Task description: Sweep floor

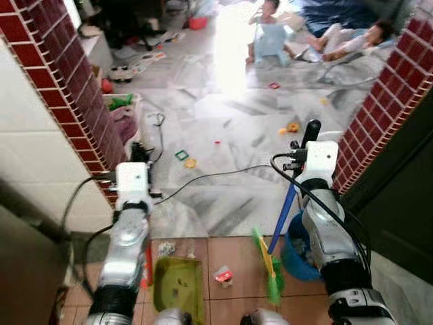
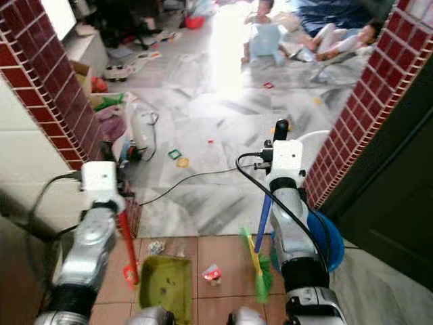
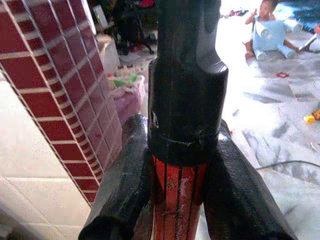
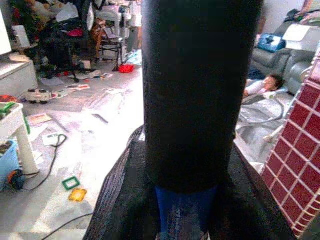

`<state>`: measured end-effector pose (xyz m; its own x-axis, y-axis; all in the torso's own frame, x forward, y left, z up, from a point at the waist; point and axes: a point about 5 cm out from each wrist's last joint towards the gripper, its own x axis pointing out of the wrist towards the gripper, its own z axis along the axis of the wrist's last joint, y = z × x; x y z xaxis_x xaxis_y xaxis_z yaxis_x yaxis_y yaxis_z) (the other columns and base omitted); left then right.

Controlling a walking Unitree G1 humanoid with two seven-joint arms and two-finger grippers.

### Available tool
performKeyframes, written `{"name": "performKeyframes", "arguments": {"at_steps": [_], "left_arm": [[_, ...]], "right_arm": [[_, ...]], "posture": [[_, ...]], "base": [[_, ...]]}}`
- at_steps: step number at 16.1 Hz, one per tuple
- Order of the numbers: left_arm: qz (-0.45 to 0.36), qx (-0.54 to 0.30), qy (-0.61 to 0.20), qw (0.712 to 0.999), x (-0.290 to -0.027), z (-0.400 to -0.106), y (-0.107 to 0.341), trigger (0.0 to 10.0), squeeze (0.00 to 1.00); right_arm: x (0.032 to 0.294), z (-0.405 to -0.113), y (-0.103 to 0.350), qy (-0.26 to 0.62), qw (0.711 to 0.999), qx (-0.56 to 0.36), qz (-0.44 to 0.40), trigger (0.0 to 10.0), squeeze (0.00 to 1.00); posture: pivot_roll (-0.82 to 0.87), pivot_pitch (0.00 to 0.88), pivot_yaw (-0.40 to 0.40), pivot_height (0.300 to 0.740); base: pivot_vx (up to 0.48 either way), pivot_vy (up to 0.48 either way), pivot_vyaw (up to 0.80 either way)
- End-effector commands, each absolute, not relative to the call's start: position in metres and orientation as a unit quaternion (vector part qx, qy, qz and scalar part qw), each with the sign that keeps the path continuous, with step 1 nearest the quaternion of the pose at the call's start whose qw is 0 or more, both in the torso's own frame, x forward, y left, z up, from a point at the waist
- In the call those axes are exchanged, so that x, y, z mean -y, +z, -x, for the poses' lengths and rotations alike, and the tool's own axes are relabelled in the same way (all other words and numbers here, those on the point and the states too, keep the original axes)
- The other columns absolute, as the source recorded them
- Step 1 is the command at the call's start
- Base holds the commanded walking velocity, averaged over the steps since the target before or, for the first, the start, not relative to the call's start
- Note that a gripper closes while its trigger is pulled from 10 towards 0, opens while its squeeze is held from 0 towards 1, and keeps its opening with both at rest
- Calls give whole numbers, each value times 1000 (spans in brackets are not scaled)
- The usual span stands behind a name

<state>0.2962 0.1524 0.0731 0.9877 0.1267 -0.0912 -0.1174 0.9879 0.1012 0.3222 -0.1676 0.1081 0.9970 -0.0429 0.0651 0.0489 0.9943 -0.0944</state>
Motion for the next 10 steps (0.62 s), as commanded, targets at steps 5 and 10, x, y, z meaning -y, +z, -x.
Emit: {"name": "performKeyframes", "arguments": {"at_steps": [5, 10], "left_arm": [[-59, -31, 59, 996, -134, -323, 71, 10000, 0], [-42, -72, 54, 995, -124, -326, 54, 10000, 0]], "right_arm": [[176, -327, 126, -39, 998, 45, 31, 10000, 0], [173, -331, 131, -35, 998, 18, -40, 10000, 0]], "posture": [[-147, 0, 7, 740], [-174, 0, 12, 740]], "base": [[0, 0, 0], [0, 0, 0]]}}
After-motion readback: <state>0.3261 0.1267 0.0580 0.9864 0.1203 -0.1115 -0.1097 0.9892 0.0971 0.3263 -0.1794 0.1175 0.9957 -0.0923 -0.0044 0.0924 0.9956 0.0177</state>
